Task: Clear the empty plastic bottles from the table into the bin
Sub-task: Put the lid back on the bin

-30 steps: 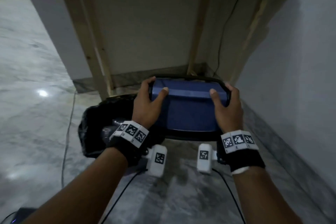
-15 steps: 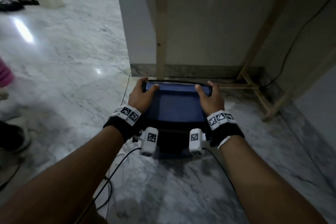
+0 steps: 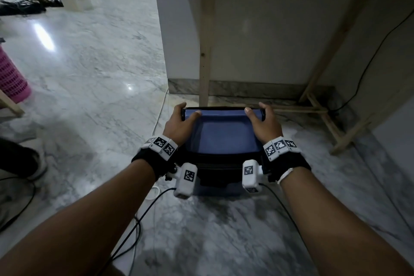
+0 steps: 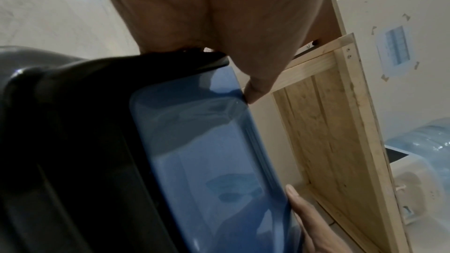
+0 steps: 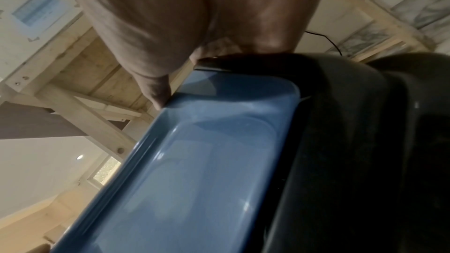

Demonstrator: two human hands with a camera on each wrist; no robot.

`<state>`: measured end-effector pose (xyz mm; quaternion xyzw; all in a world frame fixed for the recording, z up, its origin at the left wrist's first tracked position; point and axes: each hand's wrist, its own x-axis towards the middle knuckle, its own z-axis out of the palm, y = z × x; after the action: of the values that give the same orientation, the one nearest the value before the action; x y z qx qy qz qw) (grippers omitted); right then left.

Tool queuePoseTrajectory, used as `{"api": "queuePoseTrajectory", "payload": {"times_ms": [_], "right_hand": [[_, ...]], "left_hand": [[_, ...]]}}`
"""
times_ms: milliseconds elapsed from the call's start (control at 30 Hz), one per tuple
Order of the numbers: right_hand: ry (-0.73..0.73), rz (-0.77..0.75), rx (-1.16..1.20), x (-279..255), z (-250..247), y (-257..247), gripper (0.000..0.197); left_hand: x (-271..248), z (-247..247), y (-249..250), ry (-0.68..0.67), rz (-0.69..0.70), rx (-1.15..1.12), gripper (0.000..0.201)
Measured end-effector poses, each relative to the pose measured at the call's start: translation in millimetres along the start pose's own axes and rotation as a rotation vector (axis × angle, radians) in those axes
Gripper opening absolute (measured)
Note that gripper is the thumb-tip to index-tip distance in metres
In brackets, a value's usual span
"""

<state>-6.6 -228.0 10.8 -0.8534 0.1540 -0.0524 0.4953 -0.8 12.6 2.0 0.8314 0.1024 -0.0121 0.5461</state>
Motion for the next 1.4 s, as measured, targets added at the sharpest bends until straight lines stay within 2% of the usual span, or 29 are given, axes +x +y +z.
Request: {"api": "queuePoseTrajectory", "payload": {"times_ms": [267, 500, 733, 1167, 1267, 1400], "right_hand": [[0.006, -0.028, 0.051, -11.5, -8.7, 19.6, 0.071], [0.032, -0.082, 0.062, -18.1, -4.8, 28.7, 0.059], [0.066, -0.053, 0.146, -23.6, -5.1, 39.0, 0.057], [0.03, -0.044, 0.111, -12.0, -11.4, 41.0, 0.058], [0.009, -0.087, 0.076, 1.9, -23.1, 43.0, 0.055], [-0.028, -0.124, -0.035, 17.8, -54.9, 33.8, 0.045]], "left_hand": [[0.0, 5.7, -6.8, -0.035, 0.039, -0.033, 0.08], [-4.5, 7.3, -22.3, -0.055, 0.13, -0.195, 0.067], [0.6, 15.6, -17.4, -0.049, 0.2, -0.177, 0.066], [-0.2, 14.5, -15.4, -0.035, 0.202, -0.163, 0.058], [8.6, 4.2, -15.9, -0.034, 0.211, -0.15, 0.055], [17.4, -24.3, -11.2, -0.002, 0.179, -0.081, 0.061]]}}
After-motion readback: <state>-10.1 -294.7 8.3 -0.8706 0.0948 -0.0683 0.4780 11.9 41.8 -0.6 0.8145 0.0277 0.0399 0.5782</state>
